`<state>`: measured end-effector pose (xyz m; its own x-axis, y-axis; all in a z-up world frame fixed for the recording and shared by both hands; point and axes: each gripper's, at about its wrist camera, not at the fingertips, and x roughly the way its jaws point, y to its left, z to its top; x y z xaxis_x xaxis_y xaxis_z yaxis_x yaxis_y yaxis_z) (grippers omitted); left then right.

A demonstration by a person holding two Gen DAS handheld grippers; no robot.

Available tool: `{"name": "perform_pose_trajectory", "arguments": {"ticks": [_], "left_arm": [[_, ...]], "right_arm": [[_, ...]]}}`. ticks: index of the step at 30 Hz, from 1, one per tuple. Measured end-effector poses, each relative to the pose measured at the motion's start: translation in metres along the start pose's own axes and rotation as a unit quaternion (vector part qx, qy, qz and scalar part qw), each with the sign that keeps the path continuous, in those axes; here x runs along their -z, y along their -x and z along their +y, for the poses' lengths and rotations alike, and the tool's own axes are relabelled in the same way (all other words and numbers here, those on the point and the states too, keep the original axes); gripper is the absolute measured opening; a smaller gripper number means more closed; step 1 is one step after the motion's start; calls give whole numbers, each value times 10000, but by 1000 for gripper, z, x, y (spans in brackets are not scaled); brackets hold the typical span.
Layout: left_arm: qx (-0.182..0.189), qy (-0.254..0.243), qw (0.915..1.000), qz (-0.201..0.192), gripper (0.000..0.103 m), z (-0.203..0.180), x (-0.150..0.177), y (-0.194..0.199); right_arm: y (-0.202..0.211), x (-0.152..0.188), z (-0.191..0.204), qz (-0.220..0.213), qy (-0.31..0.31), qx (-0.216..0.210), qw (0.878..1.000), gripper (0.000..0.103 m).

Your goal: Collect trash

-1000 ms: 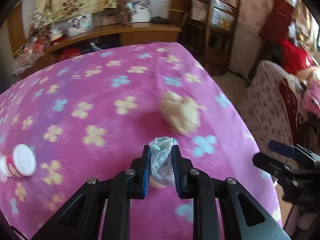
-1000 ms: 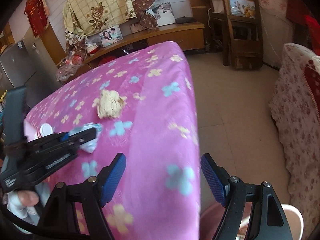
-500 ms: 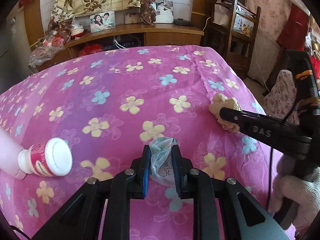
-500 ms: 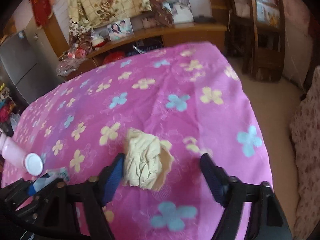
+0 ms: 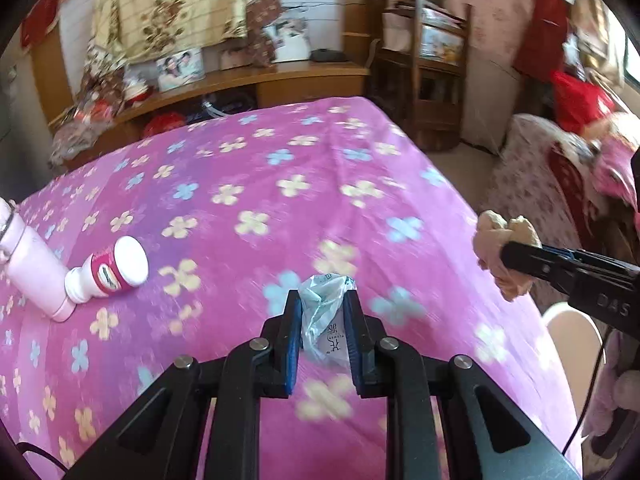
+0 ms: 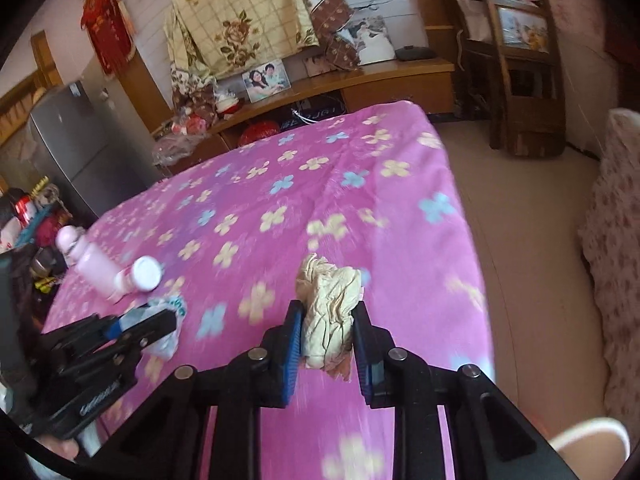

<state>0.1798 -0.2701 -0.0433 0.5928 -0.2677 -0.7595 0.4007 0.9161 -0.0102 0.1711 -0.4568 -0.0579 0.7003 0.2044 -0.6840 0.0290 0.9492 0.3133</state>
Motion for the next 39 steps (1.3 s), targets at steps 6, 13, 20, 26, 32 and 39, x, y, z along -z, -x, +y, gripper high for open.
{"name": "perform_pose_trajectory", "arguments": {"ticks": [6, 13, 20, 26, 32, 39], "left_arm": [[603, -240, 9979, 29, 22, -54, 32, 39], [1646, -502, 9849, 169, 22, -126, 60, 64], [2132, -762, 9732, 400, 22, -196, 76, 56], [2326, -792, 9673, 633, 41, -227, 84, 36], [2425, -652, 9655, 693, 69, -228, 87, 27], [1950, -763, 9769, 424, 69, -213, 90, 42]], "right_arm": [[78, 62, -26, -20, -272, 191, 9994, 26], [154, 132, -77, -215, -777, 804, 9935, 26], [188, 174, -132, -265, -1296, 1389, 9814, 26], [193, 191, -166, -321, -1765, 1470, 9727, 29], [192, 201, -183, -315, -2106, 1375, 9673, 78], [196, 199, -170, -375, -1966, 1443, 9691, 78]]}}
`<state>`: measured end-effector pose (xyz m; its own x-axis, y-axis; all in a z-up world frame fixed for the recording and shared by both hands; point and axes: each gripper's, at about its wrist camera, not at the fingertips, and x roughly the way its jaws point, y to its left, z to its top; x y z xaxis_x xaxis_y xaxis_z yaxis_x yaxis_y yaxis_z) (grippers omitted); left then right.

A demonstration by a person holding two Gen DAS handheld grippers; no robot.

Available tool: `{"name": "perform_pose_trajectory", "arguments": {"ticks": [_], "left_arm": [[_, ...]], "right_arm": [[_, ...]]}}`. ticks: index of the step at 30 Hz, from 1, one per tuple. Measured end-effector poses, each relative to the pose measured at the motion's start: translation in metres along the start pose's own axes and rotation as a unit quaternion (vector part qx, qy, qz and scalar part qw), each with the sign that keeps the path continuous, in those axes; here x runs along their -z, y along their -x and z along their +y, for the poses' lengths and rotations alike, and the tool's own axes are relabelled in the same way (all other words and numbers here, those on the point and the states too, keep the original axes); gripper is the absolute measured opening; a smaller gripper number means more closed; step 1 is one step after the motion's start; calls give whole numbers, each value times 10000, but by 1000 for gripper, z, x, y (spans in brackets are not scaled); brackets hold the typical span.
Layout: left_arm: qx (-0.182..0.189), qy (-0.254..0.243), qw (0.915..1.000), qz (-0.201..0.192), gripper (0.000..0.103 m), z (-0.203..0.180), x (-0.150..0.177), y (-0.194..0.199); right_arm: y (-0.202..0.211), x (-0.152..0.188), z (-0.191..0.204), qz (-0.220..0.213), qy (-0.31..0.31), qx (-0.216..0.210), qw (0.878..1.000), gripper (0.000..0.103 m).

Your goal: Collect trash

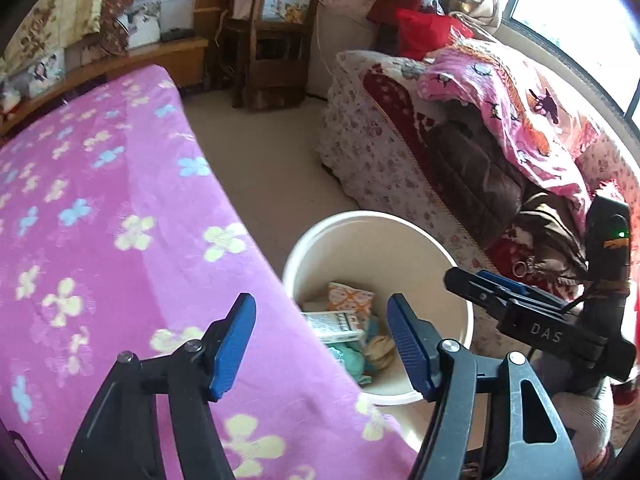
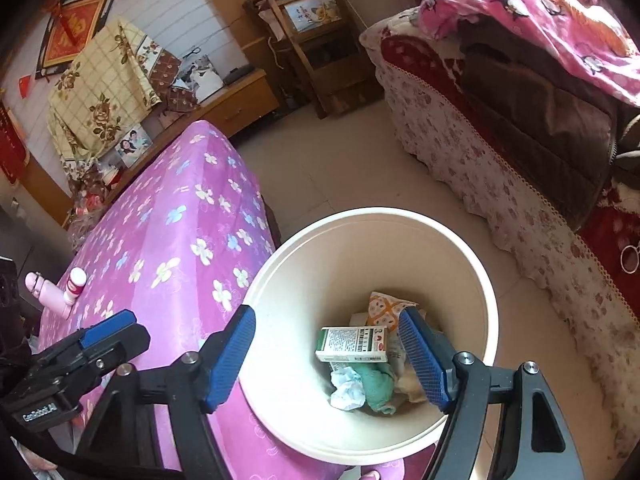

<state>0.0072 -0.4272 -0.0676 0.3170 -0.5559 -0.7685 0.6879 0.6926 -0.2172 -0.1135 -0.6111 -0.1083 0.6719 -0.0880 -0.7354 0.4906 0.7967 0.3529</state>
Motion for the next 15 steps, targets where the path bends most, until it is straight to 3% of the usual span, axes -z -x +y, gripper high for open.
{"name": "perform_pose_trajectory", "arguments": {"ticks": [7, 15], "left_arm": [[-611, -51, 9966, -547, 69, 14, 11, 45], [-977, 2, 9901, -1008, 69, 36, 33, 96]], "right_arm": [[33, 9, 43, -561, 567, 426, 9959, 78], [66, 31, 92, -787, 817, 365, 9929, 78]]}}
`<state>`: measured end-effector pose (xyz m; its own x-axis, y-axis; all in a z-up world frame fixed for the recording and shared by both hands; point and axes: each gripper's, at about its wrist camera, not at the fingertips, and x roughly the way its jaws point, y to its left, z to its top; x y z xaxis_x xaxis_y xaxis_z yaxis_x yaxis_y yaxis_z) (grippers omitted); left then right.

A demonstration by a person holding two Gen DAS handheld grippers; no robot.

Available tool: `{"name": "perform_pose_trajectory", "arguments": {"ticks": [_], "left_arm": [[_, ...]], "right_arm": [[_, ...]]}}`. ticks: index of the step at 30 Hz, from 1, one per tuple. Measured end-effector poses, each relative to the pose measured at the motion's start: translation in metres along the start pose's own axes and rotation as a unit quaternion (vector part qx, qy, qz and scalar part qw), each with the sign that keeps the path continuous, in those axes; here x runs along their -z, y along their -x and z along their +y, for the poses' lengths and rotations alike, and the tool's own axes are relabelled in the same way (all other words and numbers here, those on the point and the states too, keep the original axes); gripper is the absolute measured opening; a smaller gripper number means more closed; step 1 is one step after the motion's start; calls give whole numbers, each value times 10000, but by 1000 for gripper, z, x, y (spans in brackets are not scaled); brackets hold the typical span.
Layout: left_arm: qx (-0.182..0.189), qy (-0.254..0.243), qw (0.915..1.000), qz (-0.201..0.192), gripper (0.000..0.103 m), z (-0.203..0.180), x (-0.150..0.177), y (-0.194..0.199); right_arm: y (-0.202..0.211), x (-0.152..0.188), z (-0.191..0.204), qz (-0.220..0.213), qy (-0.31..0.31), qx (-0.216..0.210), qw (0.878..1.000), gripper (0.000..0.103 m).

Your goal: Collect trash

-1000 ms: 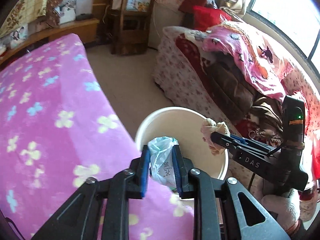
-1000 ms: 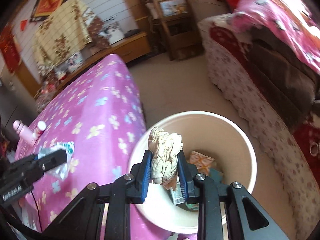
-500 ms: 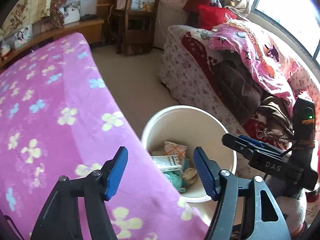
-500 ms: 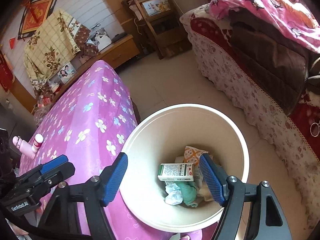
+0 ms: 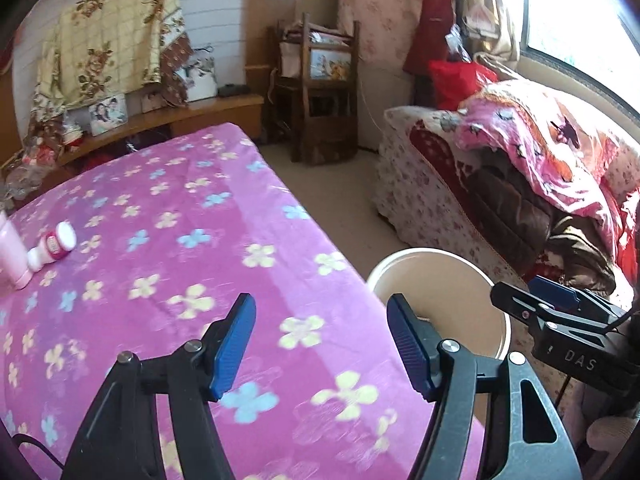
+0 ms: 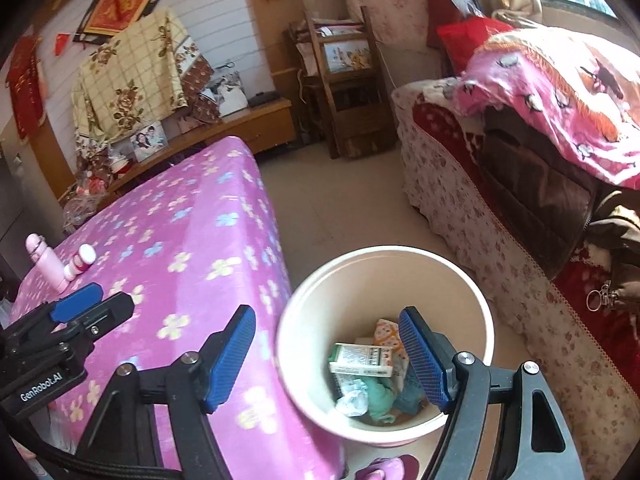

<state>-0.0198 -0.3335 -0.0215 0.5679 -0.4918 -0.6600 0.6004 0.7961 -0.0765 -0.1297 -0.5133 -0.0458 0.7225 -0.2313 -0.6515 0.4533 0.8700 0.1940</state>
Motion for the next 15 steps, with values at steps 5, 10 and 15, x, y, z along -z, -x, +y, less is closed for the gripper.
{"name": "perform_pose_trajectory", "arguments": {"ticks": [5, 10, 15], "left_arm": [[-191, 69, 9996, -217, 69, 16, 8, 24], [-323, 39, 9989, -350, 69, 22, 17, 41], [-350, 135, 9981, -481, 69, 33, 24, 57]], "right_arm": [[17, 8, 22, -54, 51, -91, 9999, 78], [31, 17, 42, -111, 74, -156, 9998, 78], [47, 21, 59, -250, 174, -111, 9995, 78]]}}
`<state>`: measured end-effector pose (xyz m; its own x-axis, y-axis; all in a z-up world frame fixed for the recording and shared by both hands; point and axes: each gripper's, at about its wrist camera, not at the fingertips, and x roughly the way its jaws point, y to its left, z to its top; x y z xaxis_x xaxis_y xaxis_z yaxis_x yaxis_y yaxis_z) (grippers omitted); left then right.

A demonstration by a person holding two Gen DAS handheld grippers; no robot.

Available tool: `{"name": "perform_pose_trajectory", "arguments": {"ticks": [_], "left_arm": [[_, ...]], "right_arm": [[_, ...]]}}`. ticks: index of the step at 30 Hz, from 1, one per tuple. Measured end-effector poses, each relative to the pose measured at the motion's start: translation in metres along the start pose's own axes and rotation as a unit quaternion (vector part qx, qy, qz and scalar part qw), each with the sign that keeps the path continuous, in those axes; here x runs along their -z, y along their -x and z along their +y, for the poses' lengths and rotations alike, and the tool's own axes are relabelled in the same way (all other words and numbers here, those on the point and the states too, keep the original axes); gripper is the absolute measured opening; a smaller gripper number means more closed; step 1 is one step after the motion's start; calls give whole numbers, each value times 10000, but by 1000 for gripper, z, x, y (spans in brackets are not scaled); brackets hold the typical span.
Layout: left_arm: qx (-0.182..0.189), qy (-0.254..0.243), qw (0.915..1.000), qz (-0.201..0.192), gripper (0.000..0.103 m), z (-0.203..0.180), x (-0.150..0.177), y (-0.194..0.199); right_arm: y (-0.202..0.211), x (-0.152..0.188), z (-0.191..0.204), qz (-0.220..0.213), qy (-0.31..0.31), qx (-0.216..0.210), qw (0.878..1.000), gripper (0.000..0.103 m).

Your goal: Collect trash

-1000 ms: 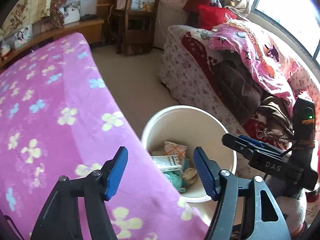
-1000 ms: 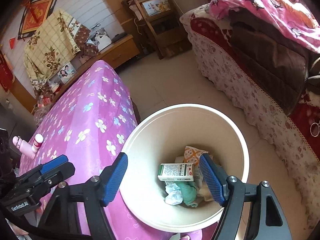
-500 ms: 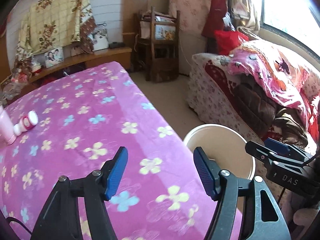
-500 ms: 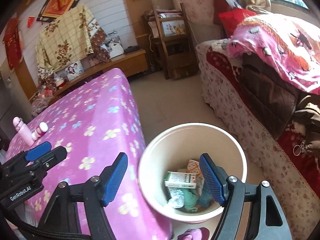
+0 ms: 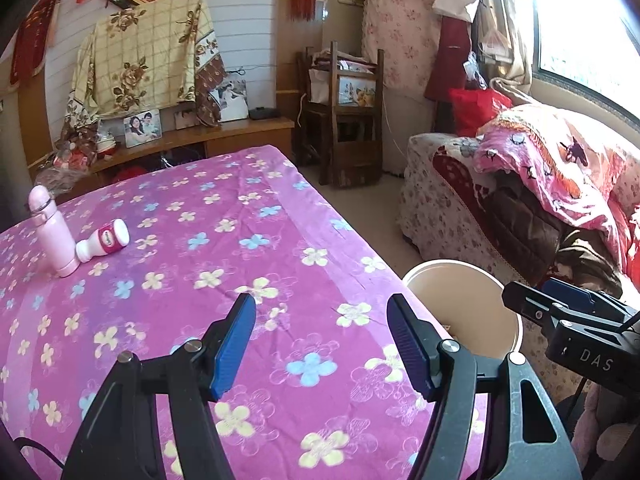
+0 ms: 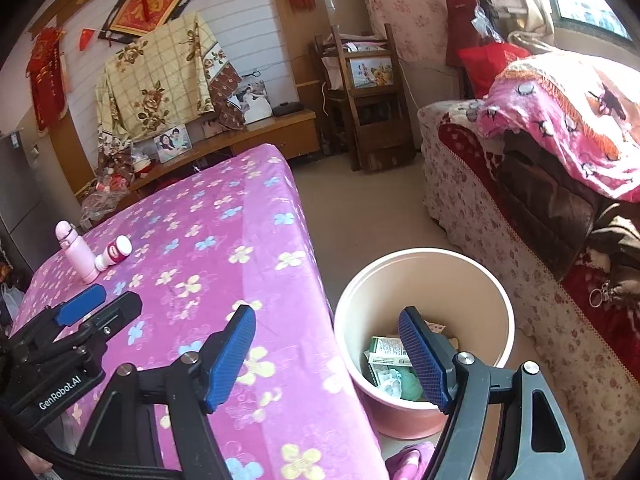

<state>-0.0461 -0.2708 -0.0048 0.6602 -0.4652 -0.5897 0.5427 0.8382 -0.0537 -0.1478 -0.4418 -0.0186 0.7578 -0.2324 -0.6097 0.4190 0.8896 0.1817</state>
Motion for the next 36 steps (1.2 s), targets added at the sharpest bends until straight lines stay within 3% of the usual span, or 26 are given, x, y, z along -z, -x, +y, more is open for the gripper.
{"name": "perform_pose_trajectory", "arguments": {"ticks": [10, 36], "left_arm": [[-134, 174, 9994, -258, 69, 13, 3, 18], [-231, 139, 9993, -277, 69, 12, 7, 18]], "right_arm": [[19, 1, 19, -259, 173, 73, 9995, 78], [22, -1, 18, -371, 246, 273, 9986, 78]]}}
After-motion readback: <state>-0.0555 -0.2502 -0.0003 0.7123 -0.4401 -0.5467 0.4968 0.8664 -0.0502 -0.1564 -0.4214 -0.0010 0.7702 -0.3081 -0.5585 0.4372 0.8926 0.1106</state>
